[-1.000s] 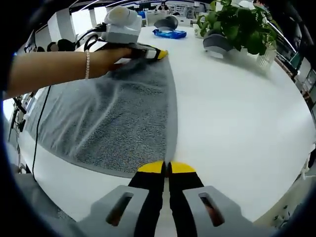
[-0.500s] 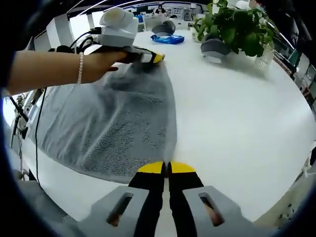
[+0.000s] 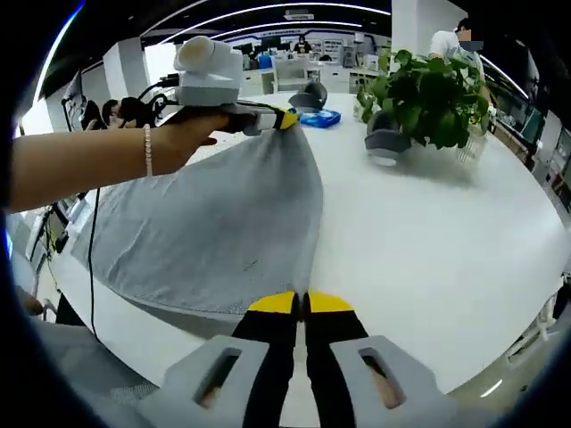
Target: Fold the towel on the table until its edges align and the towel forms a compact rectangular stack.
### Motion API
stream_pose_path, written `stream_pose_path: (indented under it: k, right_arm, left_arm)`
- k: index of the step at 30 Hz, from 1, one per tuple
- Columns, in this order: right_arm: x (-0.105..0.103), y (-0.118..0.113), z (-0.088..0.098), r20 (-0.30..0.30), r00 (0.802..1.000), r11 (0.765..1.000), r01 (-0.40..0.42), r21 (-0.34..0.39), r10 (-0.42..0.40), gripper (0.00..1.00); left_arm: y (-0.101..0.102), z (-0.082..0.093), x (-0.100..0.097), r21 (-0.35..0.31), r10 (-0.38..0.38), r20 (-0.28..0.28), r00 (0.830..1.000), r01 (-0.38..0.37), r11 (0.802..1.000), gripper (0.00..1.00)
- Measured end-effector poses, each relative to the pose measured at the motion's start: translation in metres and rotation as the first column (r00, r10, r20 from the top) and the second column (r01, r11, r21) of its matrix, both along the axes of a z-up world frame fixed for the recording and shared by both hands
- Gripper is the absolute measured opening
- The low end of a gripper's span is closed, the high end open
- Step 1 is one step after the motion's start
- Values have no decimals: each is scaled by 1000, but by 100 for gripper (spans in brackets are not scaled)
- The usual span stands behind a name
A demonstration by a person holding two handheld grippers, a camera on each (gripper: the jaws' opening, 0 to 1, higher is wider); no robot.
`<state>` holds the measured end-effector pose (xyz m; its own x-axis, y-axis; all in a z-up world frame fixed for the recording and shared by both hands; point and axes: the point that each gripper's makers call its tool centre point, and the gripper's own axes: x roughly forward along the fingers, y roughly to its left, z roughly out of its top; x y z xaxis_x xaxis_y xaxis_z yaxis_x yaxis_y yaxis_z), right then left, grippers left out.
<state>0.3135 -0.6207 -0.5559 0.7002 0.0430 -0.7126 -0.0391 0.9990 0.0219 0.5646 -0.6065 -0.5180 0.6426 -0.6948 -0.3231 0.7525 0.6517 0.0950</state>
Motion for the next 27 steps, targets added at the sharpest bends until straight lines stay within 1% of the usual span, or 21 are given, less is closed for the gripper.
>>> stream_pose_path:
  k: [4,11,15,20,24,27]
  right_arm:
    - [-4,-2,17,34,999,1000,7,4,-7,0]
    - [-8,-17,47,91,996,1000,13,-26,-11,0]
    - [-9,-24,60,117,993,999,18,-35,-13,0]
    - [-9,-26,77,152,988,999,19,-48,-11,0]
    - [-9,-18,88,176,984,999,-3,-41,10,0]
    - [-7,3,95,198,978,998,-58,-34,64,0]
  left_arm:
    - [-2,21,-9,-33,1,16,1000,0,999,3]
    - [-6,47,-18,-78,19,39,999,-16,997,3]
    - [-11,57,-21,-102,21,43,999,-17,995,3]
    - [-16,69,-23,-127,26,55,998,-19,992,3]
    - [-13,76,-26,-144,24,50,998,-16,989,3]
    - [0,78,-23,-137,31,45,999,-25,990,3]
